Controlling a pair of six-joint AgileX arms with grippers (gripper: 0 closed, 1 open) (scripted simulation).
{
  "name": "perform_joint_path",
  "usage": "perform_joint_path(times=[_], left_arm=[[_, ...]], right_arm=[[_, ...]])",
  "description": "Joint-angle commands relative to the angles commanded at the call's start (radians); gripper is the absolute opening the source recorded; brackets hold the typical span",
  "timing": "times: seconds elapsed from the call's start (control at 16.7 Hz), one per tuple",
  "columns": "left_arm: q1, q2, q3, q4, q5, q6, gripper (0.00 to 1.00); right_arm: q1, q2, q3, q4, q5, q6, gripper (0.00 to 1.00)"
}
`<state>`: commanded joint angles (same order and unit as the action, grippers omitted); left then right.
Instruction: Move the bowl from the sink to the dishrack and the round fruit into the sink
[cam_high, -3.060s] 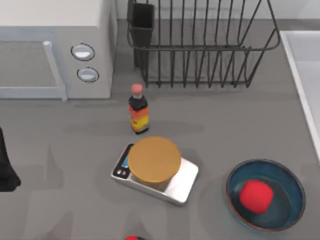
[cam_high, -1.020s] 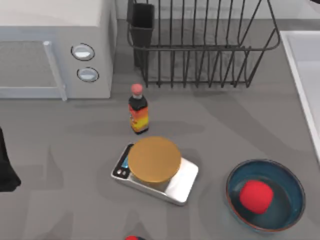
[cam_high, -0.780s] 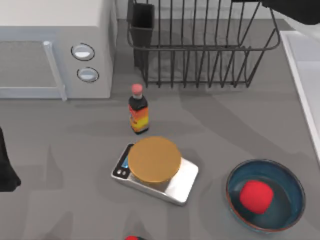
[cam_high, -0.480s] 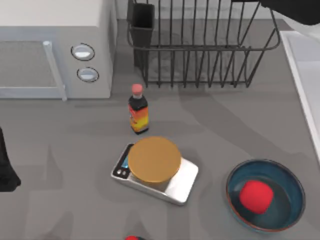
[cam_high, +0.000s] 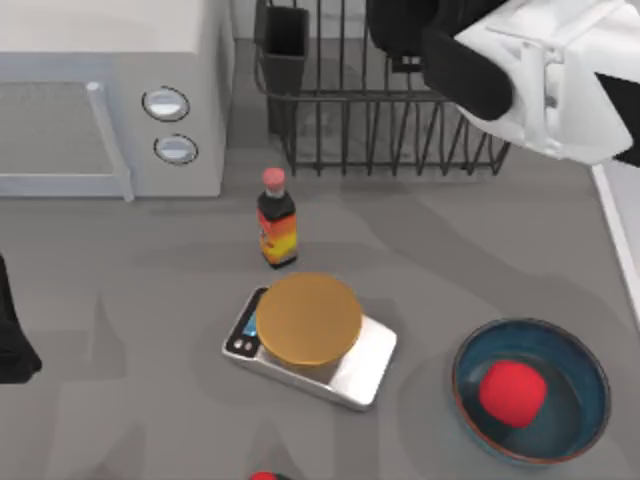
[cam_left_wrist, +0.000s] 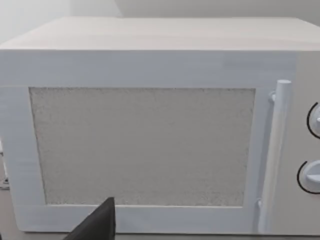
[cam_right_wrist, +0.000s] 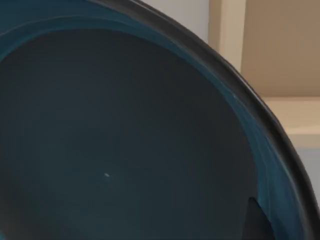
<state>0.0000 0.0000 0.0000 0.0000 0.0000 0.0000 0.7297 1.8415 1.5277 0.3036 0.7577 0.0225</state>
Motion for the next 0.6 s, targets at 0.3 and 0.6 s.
perform_joint_path(times=[0.3, 0.6], left_arm=[[0.0, 0.0, 0.0, 0.0, 0.0, 0.0, 1.0], [0.0, 0.0, 0.0, 0.0, 0.0, 0.0, 1.0]], right_arm=[[-0.071, 0.157, -0.142, 0.321, -0.068, -0.003, 0.0], [-0.098, 0.203, -0.195, 0.397, -0.093, -0.005, 0.0]])
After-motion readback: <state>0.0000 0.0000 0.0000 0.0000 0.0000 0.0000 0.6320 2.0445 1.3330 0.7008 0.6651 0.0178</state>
